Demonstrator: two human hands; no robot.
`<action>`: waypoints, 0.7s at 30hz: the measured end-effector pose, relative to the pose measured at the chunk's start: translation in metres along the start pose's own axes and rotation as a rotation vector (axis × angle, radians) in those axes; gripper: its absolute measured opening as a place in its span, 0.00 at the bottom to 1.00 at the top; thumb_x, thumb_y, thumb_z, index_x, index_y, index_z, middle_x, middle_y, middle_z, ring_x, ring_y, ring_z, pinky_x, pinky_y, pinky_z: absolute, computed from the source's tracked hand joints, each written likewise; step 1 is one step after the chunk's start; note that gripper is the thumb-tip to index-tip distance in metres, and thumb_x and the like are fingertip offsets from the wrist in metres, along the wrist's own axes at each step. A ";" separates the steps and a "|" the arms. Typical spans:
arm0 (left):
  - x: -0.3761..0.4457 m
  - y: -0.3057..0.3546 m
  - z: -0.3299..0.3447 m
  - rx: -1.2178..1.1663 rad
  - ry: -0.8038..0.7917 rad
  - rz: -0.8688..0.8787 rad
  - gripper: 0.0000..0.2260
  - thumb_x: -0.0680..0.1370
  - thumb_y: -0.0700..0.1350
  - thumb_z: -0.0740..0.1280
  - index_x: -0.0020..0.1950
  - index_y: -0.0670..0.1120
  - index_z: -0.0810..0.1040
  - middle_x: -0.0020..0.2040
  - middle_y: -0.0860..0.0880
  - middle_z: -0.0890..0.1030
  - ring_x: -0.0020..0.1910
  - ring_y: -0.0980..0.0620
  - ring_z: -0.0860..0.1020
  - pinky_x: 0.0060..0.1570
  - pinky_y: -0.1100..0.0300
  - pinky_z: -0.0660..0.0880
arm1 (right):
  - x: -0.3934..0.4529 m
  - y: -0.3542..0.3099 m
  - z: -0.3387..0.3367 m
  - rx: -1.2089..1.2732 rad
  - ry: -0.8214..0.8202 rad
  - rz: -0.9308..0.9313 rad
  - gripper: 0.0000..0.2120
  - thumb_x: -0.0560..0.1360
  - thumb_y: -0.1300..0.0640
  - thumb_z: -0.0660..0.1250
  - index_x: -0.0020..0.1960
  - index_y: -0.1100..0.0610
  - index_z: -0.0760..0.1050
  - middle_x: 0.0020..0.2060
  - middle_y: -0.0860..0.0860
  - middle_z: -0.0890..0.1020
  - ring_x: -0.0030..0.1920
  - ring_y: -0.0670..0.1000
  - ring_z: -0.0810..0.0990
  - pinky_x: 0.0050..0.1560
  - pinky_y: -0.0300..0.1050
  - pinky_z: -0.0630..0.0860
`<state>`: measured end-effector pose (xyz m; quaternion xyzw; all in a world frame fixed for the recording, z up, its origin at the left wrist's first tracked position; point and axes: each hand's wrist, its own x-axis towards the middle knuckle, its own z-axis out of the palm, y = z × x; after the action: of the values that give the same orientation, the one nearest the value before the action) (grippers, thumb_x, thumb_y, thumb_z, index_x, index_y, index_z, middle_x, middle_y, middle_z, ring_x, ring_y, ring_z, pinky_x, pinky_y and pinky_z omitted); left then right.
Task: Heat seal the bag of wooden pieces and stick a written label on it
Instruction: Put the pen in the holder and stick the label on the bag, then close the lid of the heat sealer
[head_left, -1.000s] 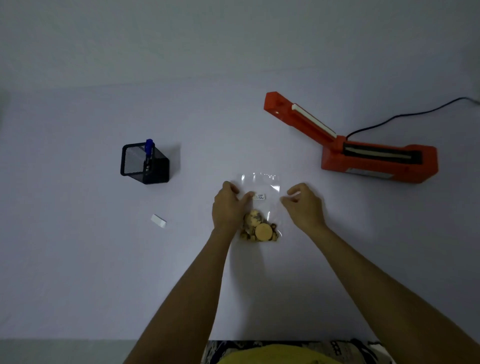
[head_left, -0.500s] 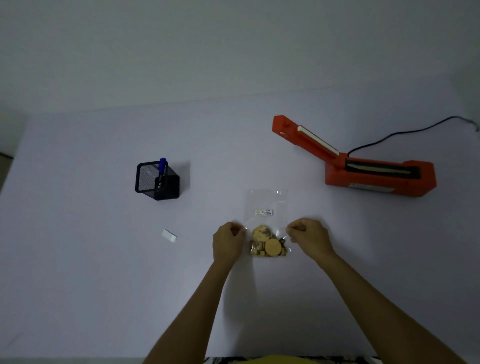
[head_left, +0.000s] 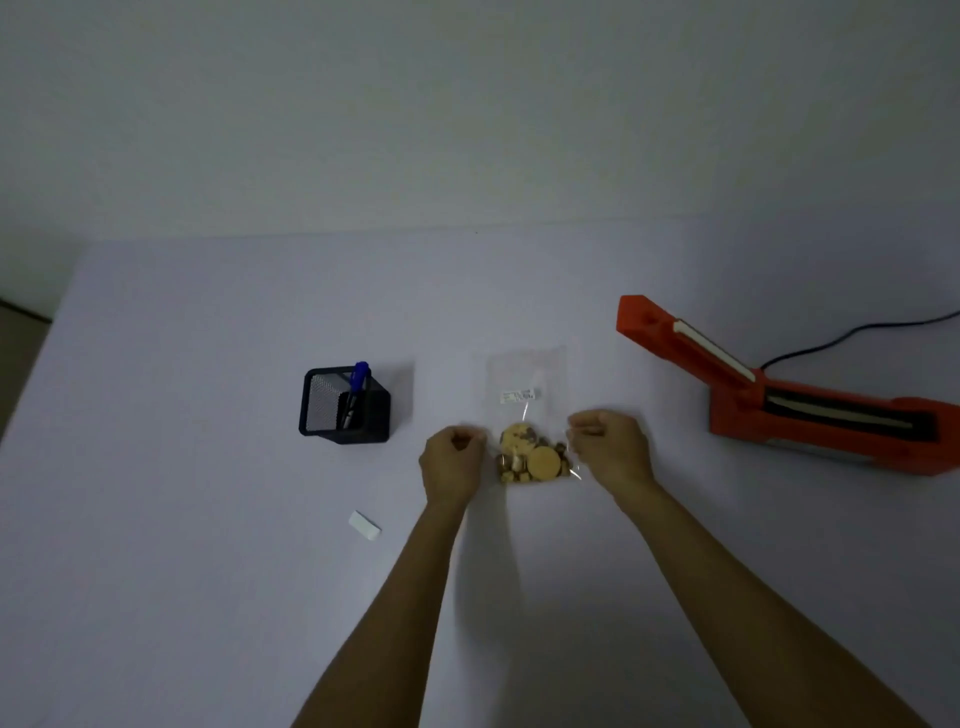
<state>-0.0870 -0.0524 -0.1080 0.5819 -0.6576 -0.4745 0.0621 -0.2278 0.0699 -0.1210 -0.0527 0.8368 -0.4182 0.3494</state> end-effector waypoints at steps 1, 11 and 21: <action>0.014 0.008 -0.001 -0.020 0.022 -0.010 0.07 0.77 0.43 0.67 0.51 0.42 0.82 0.48 0.45 0.84 0.45 0.50 0.79 0.46 0.61 0.72 | 0.011 -0.011 0.005 -0.001 0.009 -0.010 0.10 0.72 0.67 0.68 0.51 0.59 0.82 0.46 0.56 0.85 0.47 0.55 0.83 0.55 0.49 0.79; 0.086 0.045 0.002 -0.071 0.064 -0.036 0.08 0.75 0.43 0.70 0.53 0.43 0.82 0.48 0.44 0.84 0.49 0.46 0.81 0.54 0.51 0.79 | 0.073 -0.053 0.028 -0.011 0.073 -0.117 0.11 0.71 0.66 0.68 0.52 0.59 0.82 0.48 0.57 0.85 0.51 0.56 0.83 0.57 0.51 0.78; 0.047 0.063 -0.010 0.005 0.147 0.141 0.09 0.79 0.42 0.62 0.57 0.42 0.77 0.54 0.43 0.80 0.48 0.50 0.76 0.46 0.60 0.71 | 0.003 -0.026 -0.018 -0.261 -0.116 -0.147 0.13 0.72 0.63 0.70 0.57 0.59 0.79 0.51 0.54 0.83 0.50 0.52 0.80 0.50 0.40 0.75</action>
<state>-0.1404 -0.1049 -0.0810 0.5677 -0.6916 -0.4234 0.1420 -0.2463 0.0636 -0.0959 -0.1831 0.8563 -0.3265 0.3558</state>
